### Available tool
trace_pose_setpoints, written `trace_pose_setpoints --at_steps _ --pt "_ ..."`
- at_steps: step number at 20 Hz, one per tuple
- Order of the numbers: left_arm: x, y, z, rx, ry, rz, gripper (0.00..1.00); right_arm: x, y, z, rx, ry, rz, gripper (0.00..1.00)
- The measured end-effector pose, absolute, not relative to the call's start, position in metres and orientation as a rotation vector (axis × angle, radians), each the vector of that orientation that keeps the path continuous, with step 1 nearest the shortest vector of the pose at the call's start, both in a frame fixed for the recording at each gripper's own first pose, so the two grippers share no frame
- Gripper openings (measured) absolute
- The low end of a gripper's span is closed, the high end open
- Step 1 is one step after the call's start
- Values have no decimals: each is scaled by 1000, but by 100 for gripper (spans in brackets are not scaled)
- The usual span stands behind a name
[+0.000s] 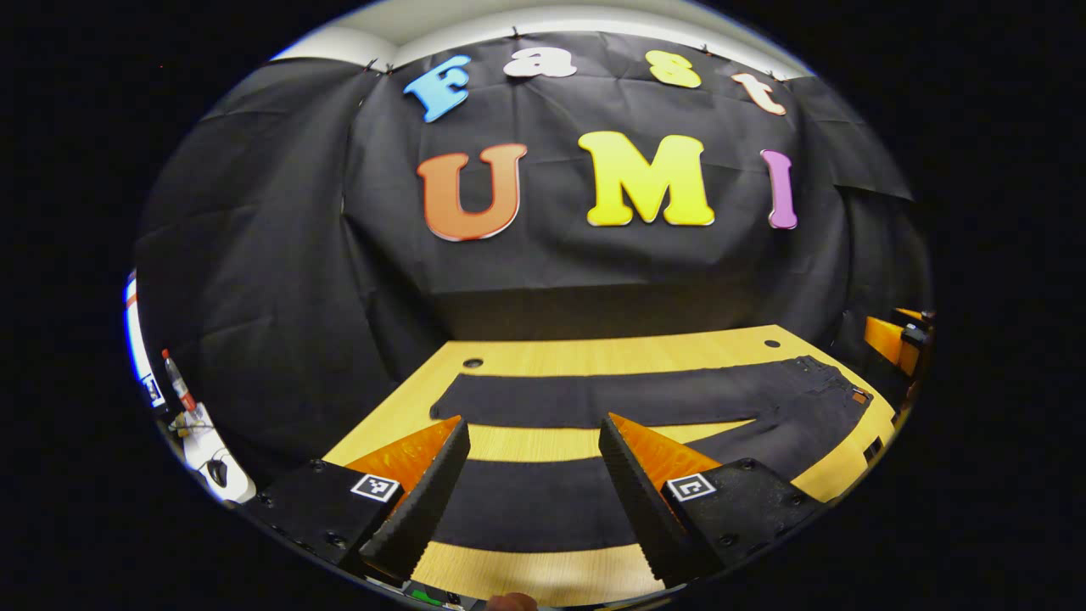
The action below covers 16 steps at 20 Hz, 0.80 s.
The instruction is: Grasp the waist and the cuffs of the jeans and fold them to make the two legs overlap; first hold the waist and fold one-third of the jeans toward the cuffs, then hold the cuffs and fold the remaining one-third in the same direction to finish folding.
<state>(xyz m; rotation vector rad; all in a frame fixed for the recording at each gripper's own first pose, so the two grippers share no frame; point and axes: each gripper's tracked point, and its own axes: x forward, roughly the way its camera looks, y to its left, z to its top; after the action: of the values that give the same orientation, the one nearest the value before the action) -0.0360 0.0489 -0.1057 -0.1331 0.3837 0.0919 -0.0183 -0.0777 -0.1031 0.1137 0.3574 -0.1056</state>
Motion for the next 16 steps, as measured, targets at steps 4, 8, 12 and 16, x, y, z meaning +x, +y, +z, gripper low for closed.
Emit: trace_pose_setpoints --at_steps 4,8,12,16 --pt "-60 52 -164 -443 621 147 99 -26 -125 -149 349 529 -240 96" --pt "-85 83 -212 -757 792 322 98 -28 -158 -174 432 595 -332 98" --pt "-91 108 -229 -973 847 429 98 -30 -176 -206 547 696 -390 98" --pt "-89 128 -253 -1115 873 513 98 -30 -189 -220 584 734 -426 98"
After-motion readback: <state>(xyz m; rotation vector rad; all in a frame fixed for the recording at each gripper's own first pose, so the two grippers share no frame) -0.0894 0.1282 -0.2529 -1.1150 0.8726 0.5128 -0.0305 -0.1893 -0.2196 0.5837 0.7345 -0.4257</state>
